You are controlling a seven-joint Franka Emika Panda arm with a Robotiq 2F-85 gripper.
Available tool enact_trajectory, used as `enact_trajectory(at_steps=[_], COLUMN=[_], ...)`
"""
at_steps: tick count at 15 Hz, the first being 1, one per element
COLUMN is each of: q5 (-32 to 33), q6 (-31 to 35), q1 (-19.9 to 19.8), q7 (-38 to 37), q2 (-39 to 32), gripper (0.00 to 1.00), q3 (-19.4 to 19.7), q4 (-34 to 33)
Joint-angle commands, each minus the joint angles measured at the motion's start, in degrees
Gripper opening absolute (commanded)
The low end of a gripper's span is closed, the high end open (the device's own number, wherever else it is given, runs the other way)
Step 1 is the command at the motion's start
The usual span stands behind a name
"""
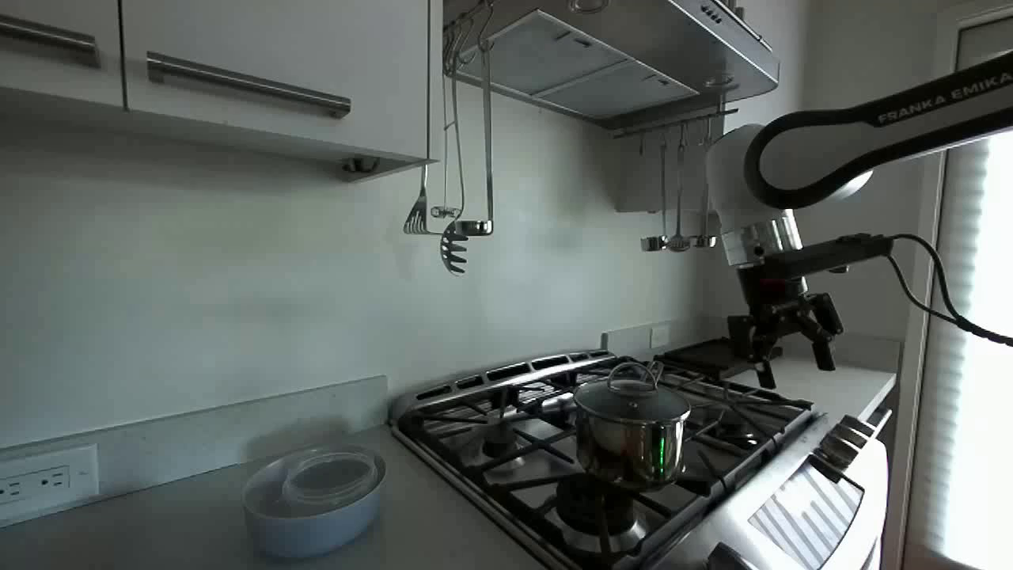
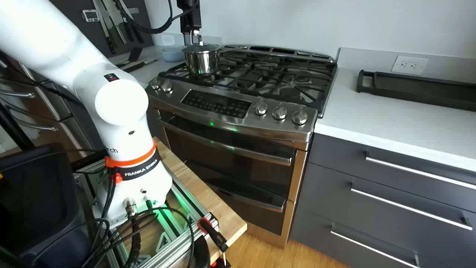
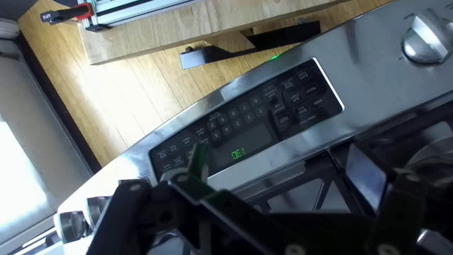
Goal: Remove the lid from the pot
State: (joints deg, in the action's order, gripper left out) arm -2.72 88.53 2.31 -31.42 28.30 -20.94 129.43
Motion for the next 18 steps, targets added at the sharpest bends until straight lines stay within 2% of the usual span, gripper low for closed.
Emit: enact_trajectory(at_steps=[1, 6, 9, 14, 18], q5=[0.52, 0.52, 2.54, -1.51, -4.28], q6=[-0.07, -0.07, 2.98, 15.47, 22.52], q1=[1.52, 1.52, 1.42, 3.67, 7.06], q7=[-0.59, -0.59, 0.08, 5.55, 14.17], q2=[-0.31, -0.31, -0.94, -4.17, -8.41], gripper=[1.00, 1.00, 1.00, 1.00, 1.00], q3=[1.22, 1.22, 0.98, 2.67, 3.29], q4=[-0.10, -0.10, -1.37, -4.74, -7.45])
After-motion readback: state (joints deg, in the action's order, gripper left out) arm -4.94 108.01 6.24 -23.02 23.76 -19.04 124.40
